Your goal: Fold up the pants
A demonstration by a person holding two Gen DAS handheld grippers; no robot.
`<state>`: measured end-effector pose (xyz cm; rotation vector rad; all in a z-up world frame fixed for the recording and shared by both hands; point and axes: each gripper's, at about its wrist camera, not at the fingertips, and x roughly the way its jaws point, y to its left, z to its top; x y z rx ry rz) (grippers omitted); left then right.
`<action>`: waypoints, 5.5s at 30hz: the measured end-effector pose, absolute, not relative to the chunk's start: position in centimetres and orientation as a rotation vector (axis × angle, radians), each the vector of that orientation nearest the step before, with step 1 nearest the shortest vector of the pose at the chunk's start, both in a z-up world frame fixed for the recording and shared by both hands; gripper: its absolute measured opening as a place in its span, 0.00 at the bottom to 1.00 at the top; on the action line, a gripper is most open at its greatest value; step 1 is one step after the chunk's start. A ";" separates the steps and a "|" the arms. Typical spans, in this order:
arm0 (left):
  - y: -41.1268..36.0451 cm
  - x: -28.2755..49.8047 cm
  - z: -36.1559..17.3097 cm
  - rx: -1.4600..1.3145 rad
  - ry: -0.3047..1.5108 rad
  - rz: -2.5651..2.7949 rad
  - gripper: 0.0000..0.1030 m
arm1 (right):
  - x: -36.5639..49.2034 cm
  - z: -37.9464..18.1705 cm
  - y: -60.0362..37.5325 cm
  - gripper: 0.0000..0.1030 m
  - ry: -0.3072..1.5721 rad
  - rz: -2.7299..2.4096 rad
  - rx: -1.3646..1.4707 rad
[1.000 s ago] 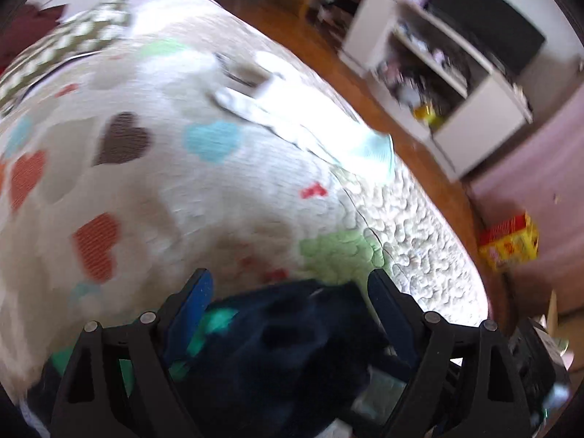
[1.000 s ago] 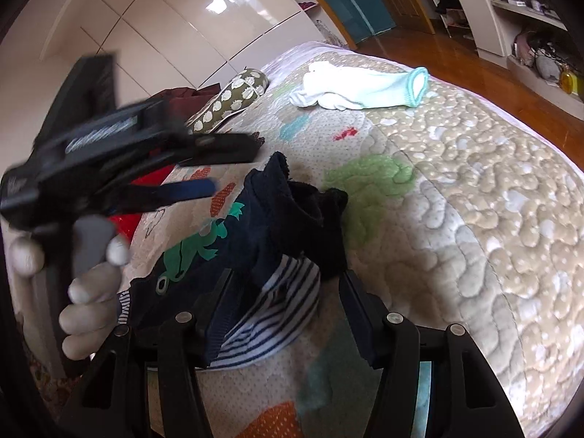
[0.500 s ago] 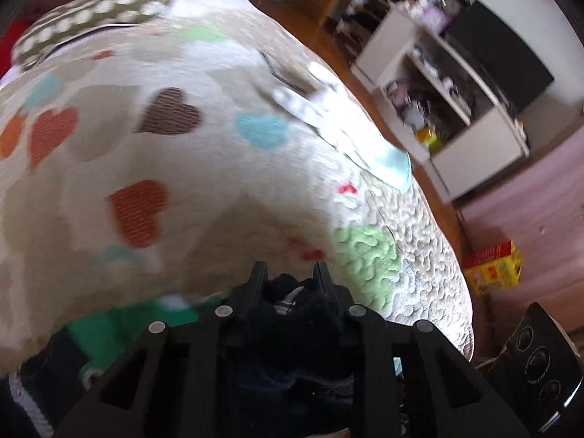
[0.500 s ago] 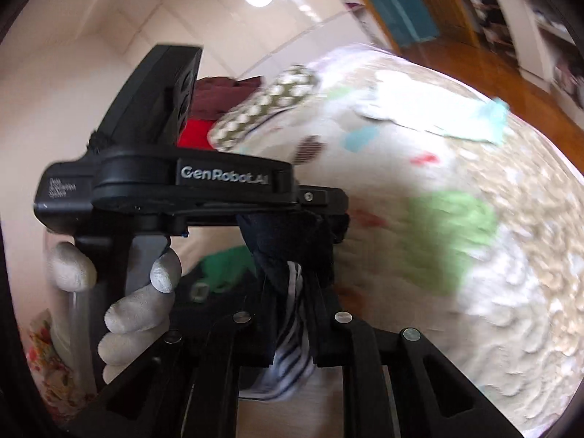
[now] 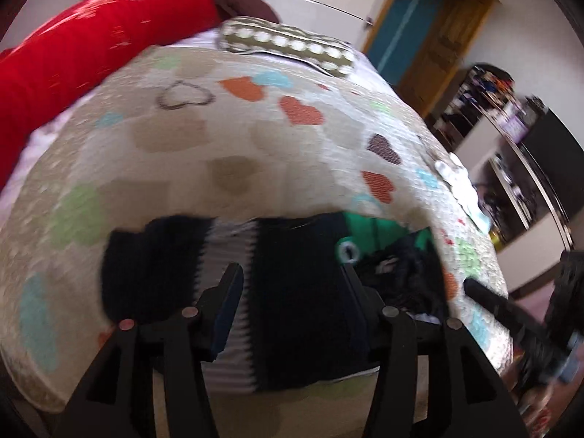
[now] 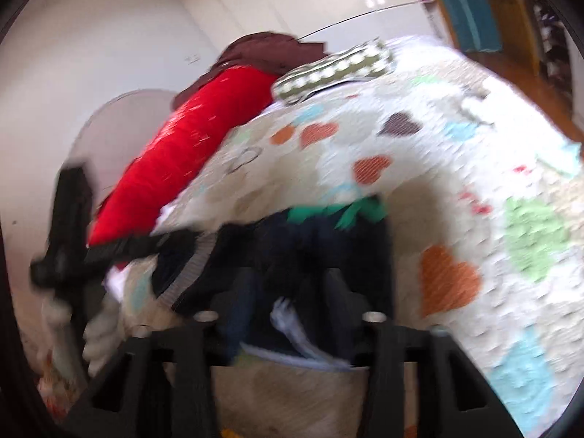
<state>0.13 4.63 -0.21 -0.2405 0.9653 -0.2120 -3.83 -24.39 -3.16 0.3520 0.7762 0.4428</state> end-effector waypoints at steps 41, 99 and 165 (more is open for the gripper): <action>18.2 -8.1 -6.5 -0.673 0.900 0.001 0.38 | 5.8 -6.3 6.5 0.75 1.226 0.688 -0.238; -5.7 1.7 -6.0 -0.117 1.098 -0.183 0.51 | -0.4 -8.0 -26.5 0.10 0.960 0.368 0.373; -4.4 3.0 -4.2 -0.279 1.073 -0.403 0.18 | -1.4 -7.9 -25.1 0.34 0.833 0.454 0.430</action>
